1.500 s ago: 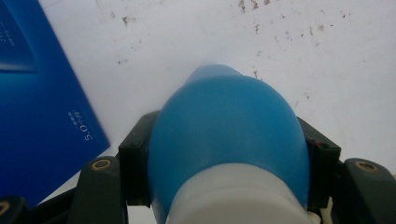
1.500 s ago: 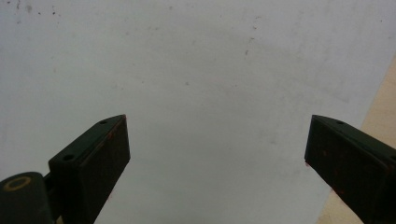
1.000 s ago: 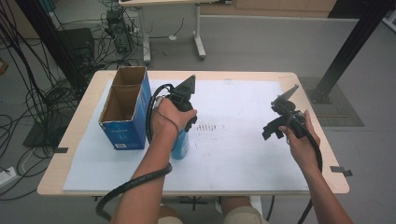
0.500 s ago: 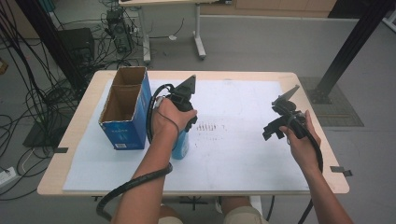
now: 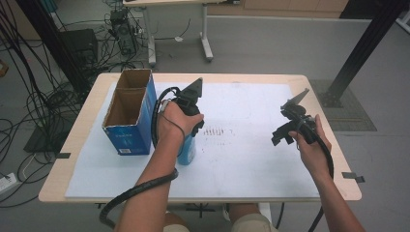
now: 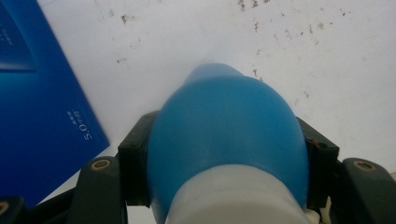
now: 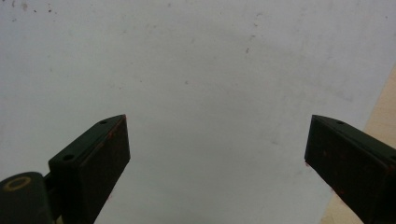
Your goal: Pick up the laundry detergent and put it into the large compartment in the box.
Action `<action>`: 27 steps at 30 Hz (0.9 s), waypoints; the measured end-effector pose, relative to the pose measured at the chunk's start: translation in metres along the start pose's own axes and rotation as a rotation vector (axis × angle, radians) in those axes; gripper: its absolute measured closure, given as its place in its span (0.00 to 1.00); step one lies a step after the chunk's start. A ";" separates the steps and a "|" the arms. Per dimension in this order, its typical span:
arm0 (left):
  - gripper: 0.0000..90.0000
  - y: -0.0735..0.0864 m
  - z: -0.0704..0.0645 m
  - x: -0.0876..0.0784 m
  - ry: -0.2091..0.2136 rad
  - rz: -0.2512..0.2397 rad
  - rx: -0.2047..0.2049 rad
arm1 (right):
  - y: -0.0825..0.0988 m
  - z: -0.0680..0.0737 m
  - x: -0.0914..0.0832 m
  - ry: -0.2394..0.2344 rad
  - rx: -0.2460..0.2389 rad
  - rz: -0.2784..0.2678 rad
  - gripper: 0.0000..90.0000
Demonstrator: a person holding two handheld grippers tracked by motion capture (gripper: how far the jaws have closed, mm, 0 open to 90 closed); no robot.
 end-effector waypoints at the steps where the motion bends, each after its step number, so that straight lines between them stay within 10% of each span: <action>1: 0.41 0.000 0.000 0.000 0.000 0.001 0.000 | 0.000 -0.001 0.000 -0.001 -0.002 -0.002 0.07; 27: 0.41 -0.001 0.001 0.000 0.004 0.008 0.003 | 0.000 -0.001 0.000 0.000 0.000 -0.001 0.07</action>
Point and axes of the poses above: each handheld gripper's, and its own axes: x roughly forward along the jaws, y roughly out of its underside, z roughly to its left, the point moved 6 cm from there along x, roughly forward along the jaws, and after that the axes turned 12 degrees about -z, right-handed, at the moved point
